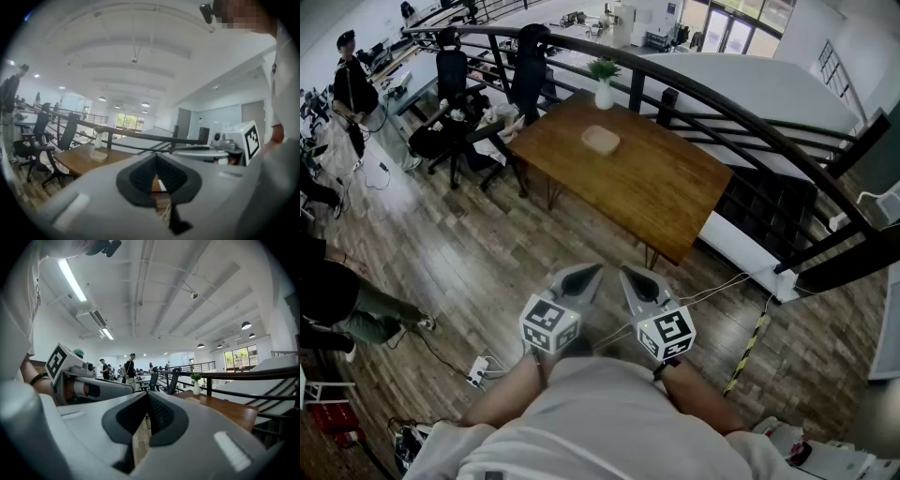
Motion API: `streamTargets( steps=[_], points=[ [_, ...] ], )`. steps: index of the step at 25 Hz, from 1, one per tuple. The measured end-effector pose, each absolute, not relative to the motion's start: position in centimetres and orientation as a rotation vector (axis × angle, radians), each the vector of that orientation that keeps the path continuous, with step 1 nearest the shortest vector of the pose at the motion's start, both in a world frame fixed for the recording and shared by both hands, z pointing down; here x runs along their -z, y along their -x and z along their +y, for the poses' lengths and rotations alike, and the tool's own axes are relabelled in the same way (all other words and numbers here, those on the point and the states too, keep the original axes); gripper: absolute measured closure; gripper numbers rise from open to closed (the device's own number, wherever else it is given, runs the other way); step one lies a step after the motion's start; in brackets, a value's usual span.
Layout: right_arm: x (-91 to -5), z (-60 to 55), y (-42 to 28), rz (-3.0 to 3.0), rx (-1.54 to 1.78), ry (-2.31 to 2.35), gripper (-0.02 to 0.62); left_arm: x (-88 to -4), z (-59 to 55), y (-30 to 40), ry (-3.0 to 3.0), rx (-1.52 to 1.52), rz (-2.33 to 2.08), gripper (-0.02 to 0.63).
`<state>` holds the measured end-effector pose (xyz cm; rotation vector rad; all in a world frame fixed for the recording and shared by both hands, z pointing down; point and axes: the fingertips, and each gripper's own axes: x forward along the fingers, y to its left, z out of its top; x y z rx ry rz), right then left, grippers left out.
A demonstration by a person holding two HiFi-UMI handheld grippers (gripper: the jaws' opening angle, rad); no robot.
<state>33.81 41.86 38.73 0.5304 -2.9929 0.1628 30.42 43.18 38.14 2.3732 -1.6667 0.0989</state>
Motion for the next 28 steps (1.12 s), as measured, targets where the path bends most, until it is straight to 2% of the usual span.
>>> streamTargets(
  steps=[14, 23, 28],
  points=[
    [-38.8, 41.6, -32.3, -2.988, -0.169, -0.529, 0.589, -38.6, 42.8, -28.7, -2.374, -0.075, -1.659, 0.603],
    [-38.7, 38.8, -26.7, -2.979, -0.142, -0.517, 0.589, -38.8, 39.3, -23.4, -2.378, -0.052, -1.642, 0.603],
    [-38.7, 34.5, -21.0, -2.976, -0.151, -0.554, 0.589, -38.7, 35.1, -17.8, -2.402, -0.051, -1.61, 0.603]
  ],
)
